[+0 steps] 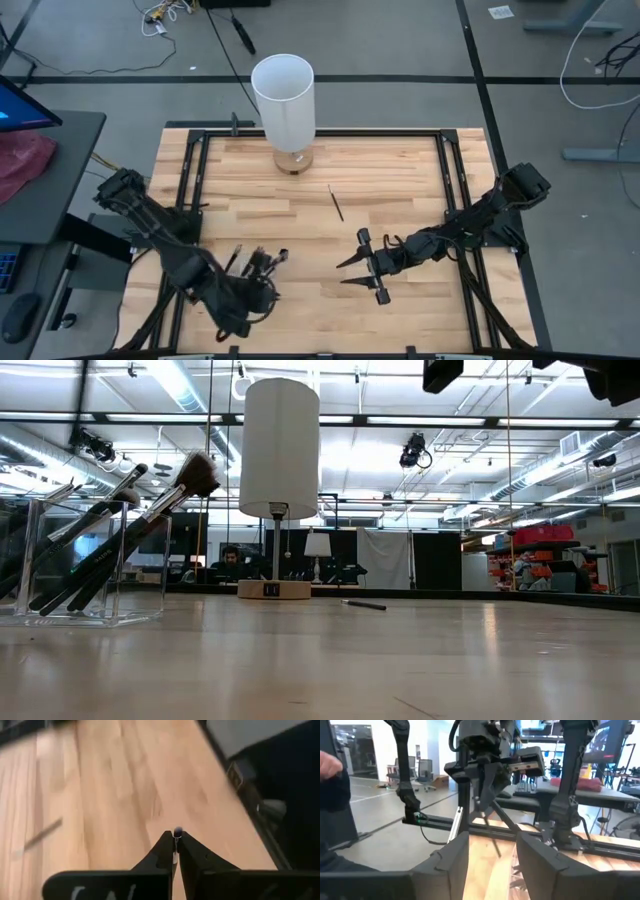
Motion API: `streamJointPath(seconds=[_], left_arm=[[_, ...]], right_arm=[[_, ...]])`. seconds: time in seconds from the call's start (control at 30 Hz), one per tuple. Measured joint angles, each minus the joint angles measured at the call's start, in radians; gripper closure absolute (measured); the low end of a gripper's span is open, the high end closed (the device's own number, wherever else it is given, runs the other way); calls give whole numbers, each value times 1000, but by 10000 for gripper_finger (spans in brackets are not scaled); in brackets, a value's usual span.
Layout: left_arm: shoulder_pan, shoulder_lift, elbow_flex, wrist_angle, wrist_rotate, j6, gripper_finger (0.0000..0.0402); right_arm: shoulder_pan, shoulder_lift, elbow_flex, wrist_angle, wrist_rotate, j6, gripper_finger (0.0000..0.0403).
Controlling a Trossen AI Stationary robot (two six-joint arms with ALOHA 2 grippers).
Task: Put items in baskets/containers
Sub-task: Put the eyeshadow brush in the transparent organizer
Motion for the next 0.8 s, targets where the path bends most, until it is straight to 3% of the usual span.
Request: streamJointPath(seconds=[0.13,0.33,0.53,0.8], left_arm=[[-37,-20,12,-152,-55,-141,391],[-25,-96,-85,-156,-125,-208,391],[25,-218,-271,28,-133,-214,389],[105,-306,-479,238,-18,-283,389]], right_arm=[[-1,1,0,-8,0,5,235],[-1,1,0,-8,-2,7,235],[-1,1,0,-11,-2,8,235],[-1,1,0,-12,-2,9,235]])
